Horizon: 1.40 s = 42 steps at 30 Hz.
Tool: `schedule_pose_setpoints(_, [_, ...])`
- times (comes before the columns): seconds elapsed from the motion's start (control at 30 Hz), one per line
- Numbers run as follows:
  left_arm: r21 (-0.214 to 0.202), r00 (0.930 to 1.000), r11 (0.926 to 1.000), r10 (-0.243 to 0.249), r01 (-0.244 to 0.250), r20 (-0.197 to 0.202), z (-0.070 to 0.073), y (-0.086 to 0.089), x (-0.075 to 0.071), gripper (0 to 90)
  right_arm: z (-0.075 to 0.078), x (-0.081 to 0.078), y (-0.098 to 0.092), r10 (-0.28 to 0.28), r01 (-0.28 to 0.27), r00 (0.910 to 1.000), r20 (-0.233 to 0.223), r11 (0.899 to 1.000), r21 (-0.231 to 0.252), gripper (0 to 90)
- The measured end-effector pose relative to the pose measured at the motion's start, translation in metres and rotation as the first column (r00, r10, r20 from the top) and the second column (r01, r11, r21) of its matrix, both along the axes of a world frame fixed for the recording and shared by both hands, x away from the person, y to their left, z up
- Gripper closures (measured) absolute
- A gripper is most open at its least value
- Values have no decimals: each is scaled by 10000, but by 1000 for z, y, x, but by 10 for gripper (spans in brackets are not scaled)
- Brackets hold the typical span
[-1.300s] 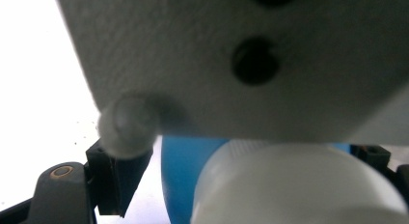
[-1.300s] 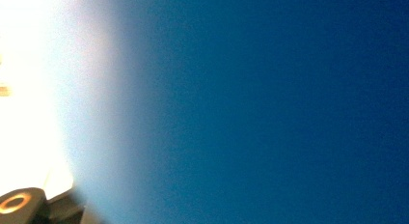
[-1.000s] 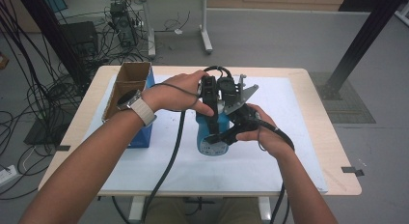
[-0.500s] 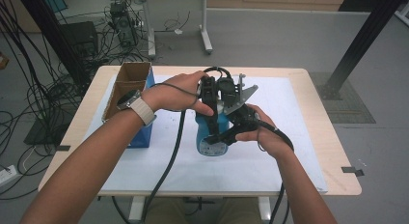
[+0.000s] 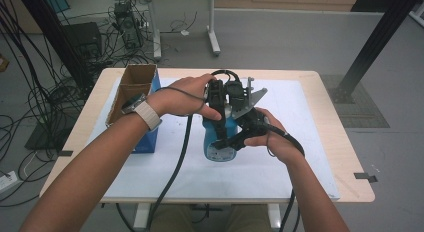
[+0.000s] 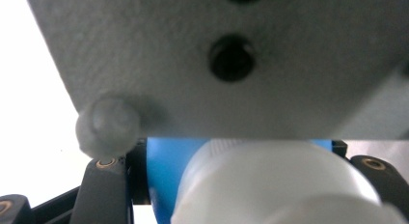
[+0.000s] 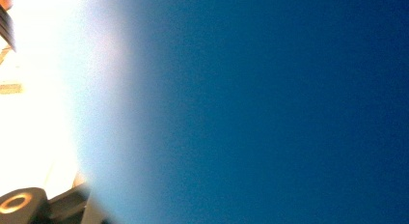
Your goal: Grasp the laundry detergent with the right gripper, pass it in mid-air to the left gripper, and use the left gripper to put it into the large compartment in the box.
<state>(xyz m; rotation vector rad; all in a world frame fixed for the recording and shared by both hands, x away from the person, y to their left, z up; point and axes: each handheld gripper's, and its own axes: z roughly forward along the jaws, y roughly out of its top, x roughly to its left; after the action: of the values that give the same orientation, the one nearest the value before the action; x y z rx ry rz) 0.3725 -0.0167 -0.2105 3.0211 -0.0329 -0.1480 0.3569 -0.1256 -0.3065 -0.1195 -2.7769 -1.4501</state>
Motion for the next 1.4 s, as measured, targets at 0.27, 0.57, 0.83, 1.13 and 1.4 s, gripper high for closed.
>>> schedule_pose_setpoints(0.27, [-44, 9998, 9999, 159, -159, 82, 2, 1, -3, 386, 2, -1, 1, 218, -219, 9997, 114, 9997, 81, 441])
schedule_pose_setpoints(0.57, [-148, 9997, 9996, 229, -228, 79, 4, 3, -5, 386, 5, -3, 1, 271, -269, 9995, 162, 9996, -95, 441])
schedule_pose_setpoints(0.83, [-161, 9997, 9996, 250, -249, 70, 5, 4, -6, 386, 7, -4, 2, 268, -267, 9995, 146, 9996, -50, 441])
schedule_pose_setpoints(1.13, [-248, 9995, 9993, 283, -280, 133, 8, 5, -5, 386, 9, -2, 2, 273, -273, 9994, 212, 9996, -12, 440])
schedule_pose_setpoints(1.4, [-265, 9995, 9992, 300, -297, 100, 8, 5, -5, 385, 9, -2, 2, 304, -304, 9993, 203, 9995, -30, 441])
